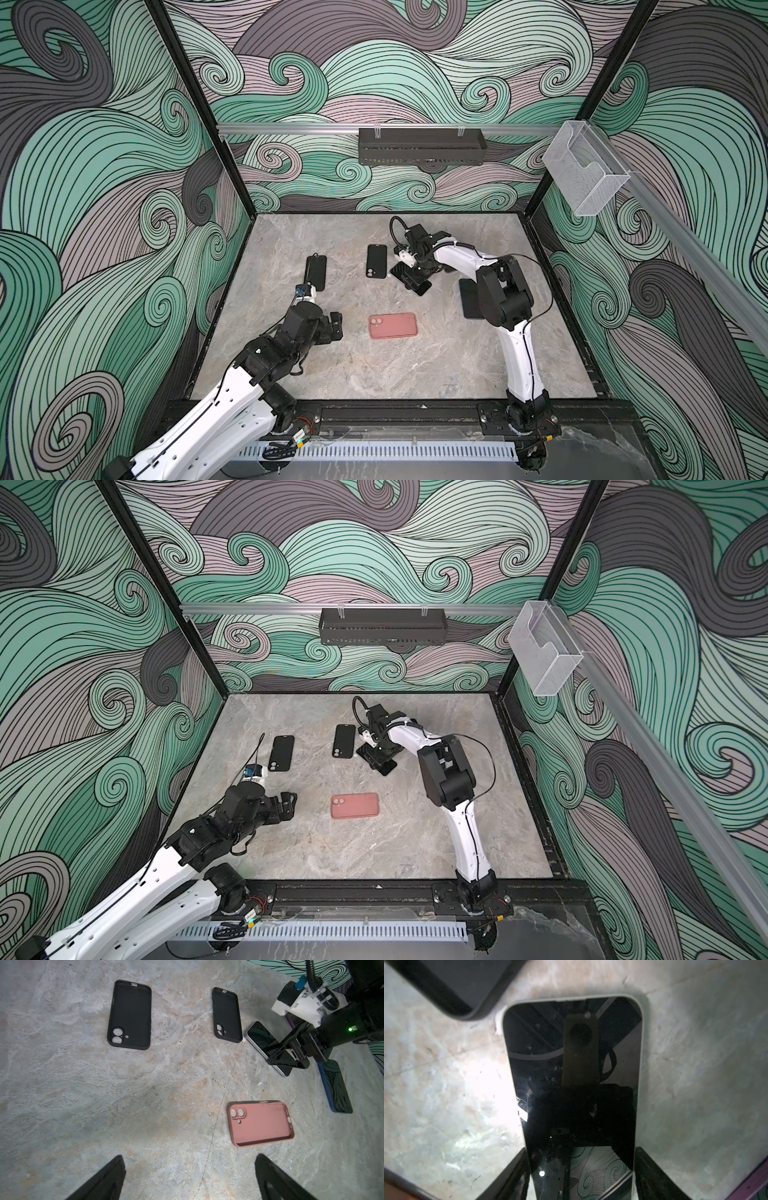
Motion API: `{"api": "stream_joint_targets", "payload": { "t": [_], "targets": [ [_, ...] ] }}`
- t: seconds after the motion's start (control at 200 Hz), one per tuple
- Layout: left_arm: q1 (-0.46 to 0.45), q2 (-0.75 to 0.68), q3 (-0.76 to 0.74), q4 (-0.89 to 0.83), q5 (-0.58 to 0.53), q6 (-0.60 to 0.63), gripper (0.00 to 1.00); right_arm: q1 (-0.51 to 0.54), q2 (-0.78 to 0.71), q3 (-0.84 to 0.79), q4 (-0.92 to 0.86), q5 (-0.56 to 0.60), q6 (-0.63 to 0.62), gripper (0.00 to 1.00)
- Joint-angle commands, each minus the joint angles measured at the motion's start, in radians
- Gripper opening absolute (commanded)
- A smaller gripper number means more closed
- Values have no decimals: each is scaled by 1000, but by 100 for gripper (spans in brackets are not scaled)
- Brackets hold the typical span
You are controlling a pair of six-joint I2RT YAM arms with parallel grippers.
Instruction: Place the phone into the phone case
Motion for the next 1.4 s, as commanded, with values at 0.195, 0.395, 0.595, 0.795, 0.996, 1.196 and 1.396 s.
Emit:
{"api": "stream_joint_targets", "payload": {
  "t": [0.195,0.395,0.595,0.795,0.996,1.196,1.396],
  "targets": [
    [118,163,65,171,287,61,99,26,-157,-132,112,-71,51,29],
    [161,288,139,218,412,81,99,48,-228,-206,179,-90,75,25],
    [200,387,199,262,516,92,98,86,-310,-293,256,-120,96,22],
    [253,473,259,291,643,80,94,137,-375,-351,315,-116,116,19],
    [294,565,315,281,771,75,82,193,-440,-381,374,-131,131,19],
    [328,649,371,274,879,54,71,227,-471,-391,428,-174,140,19],
    [342,667,380,282,894,47,66,252,-472,-382,424,-185,130,19]
  ]
}}
